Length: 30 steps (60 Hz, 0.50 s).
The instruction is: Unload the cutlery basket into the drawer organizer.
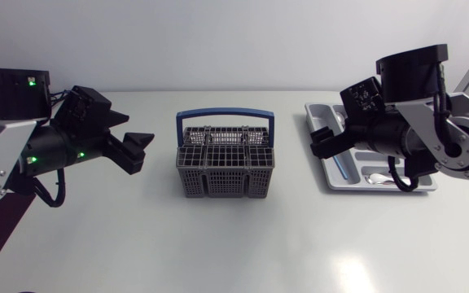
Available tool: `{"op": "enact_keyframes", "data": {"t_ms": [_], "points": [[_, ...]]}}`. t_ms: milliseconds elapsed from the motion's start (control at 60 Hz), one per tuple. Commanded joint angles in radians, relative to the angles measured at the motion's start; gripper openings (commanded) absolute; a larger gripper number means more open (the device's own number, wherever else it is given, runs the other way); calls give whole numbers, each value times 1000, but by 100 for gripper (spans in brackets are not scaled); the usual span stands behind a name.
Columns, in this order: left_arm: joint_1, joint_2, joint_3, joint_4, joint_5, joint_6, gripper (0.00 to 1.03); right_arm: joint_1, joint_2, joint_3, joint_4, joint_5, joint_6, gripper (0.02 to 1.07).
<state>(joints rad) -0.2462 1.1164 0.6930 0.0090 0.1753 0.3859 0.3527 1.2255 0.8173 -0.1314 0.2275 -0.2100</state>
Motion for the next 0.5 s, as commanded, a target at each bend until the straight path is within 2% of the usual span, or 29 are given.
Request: {"op": "enact_keyframes", "data": {"t_ms": [0,67,133,217,483], "points": [[-31,-21,-35,-17,10,-65,99,55,-43,-30,-19,-14,35,102],[-51,-70,-43,-34,10,-71,99,95,-116,-53,-16,-16,49,102],[-30,-142,-46,-52,9,-81,99,103,-201,-86,3,-16,50,102],[35,-213,-53,-69,6,-84,99,95,-282,-118,21,-14,40,102],[166,-434,-90,-109,-2,-110,99,9,-462,-188,13,-14,-23,102]]}}
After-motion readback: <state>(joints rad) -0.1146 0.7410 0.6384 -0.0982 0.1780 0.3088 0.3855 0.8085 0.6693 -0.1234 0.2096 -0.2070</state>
